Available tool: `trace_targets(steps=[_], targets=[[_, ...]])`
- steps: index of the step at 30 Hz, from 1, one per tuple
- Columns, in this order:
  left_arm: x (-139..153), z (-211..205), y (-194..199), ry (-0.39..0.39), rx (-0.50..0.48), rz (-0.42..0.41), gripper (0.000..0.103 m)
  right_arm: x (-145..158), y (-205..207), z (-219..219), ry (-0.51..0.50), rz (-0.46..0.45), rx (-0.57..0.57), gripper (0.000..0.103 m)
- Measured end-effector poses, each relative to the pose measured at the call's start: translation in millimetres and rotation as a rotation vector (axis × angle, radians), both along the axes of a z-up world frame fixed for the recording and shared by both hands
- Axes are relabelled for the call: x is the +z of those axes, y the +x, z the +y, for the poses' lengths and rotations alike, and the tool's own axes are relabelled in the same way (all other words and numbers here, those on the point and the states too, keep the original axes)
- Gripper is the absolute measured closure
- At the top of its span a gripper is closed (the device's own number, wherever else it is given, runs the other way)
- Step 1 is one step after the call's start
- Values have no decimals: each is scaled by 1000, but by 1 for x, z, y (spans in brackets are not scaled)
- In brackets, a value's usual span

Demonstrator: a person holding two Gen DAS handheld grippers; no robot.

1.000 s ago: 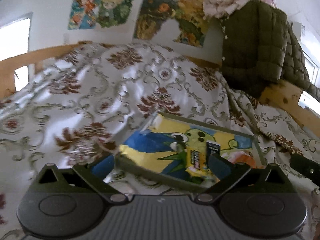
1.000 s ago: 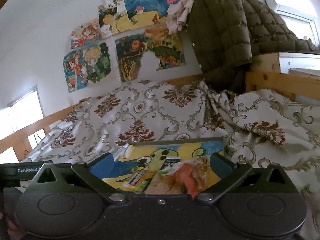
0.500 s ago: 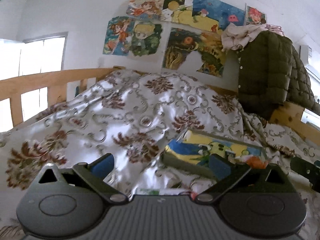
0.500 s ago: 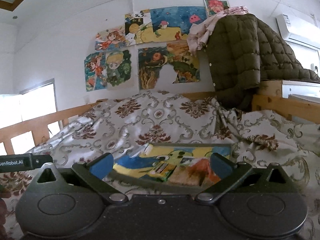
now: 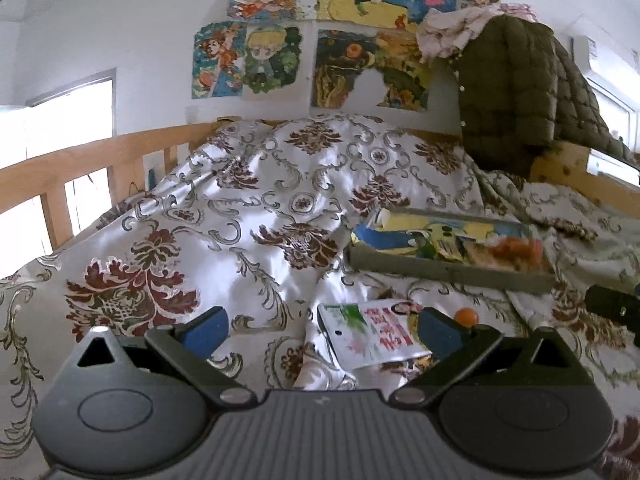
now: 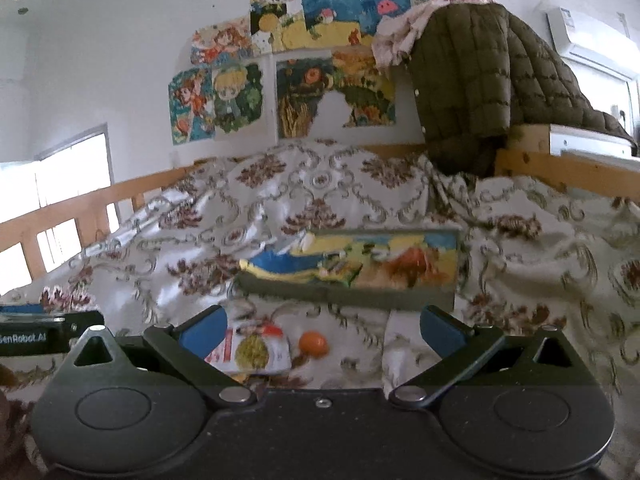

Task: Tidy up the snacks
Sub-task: 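Withdraw both tools from the box back over the remaining snacks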

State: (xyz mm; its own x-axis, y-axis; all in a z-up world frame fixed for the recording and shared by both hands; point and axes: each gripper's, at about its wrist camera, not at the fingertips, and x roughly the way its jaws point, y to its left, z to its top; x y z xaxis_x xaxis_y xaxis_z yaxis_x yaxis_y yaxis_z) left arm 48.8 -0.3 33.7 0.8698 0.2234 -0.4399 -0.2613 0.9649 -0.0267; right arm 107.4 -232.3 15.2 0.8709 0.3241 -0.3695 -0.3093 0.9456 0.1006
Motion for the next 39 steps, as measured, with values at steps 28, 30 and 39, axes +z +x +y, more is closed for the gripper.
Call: trace_targets(steps=[28, 30, 39], targets=[[-6, 9, -22, 90, 29, -21, 0, -20, -22, 29, -60, 76, 13, 1], [-8, 9, -20, 89, 33, -8, 0, -22, -21, 28, -64, 78, 16, 1], [-24, 11, -6, 69, 67, 66, 0, -26, -9, 25, -48, 112, 33, 1]])
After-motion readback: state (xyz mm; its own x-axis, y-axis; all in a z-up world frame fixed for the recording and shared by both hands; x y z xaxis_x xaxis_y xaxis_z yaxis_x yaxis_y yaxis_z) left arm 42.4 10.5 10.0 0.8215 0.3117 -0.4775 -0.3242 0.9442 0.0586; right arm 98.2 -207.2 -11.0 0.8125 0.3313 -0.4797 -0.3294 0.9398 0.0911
